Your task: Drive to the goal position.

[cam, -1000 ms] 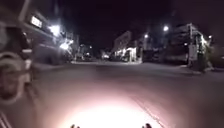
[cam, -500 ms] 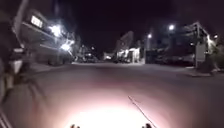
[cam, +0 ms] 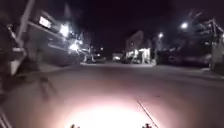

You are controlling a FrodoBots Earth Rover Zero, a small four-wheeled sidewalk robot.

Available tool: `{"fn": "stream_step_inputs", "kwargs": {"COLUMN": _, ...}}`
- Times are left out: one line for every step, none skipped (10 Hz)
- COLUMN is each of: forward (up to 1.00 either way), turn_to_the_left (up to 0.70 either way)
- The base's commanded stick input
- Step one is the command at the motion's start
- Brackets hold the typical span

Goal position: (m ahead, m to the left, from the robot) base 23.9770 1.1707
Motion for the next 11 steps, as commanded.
{"fn": "stream_step_inputs", "kwargs": {"forward": 0.85, "turn_to_the_left": 0.0}}
{"fn": "stream_step_inputs", "kwargs": {"forward": 0.85, "turn_to_the_left": 0.0}}
{"fn": "stream_step_inputs", "kwargs": {"forward": 0.85, "turn_to_the_left": 0.0}}
{"fn": "stream_step_inputs", "kwargs": {"forward": 0.85, "turn_to_the_left": 0.0}}
{"fn": "stream_step_inputs", "kwargs": {"forward": 0.85, "turn_to_the_left": 0.0}}
{"fn": "stream_step_inputs", "kwargs": {"forward": 0.85, "turn_to_the_left": 0.0}}
{"fn": "stream_step_inputs", "kwargs": {"forward": 0.85, "turn_to_the_left": 0.0}}
{"fn": "stream_step_inputs", "kwargs": {"forward": 0.85, "turn_to_the_left": 0.0}}
{"fn": "stream_step_inputs", "kwargs": {"forward": 0.85, "turn_to_the_left": 0.0}}
{"fn": "stream_step_inputs", "kwargs": {"forward": 0.85, "turn_to_the_left": 0.0}}
{"fn": "stream_step_inputs", "kwargs": {"forward": 0.85, "turn_to_the_left": 0.0}}
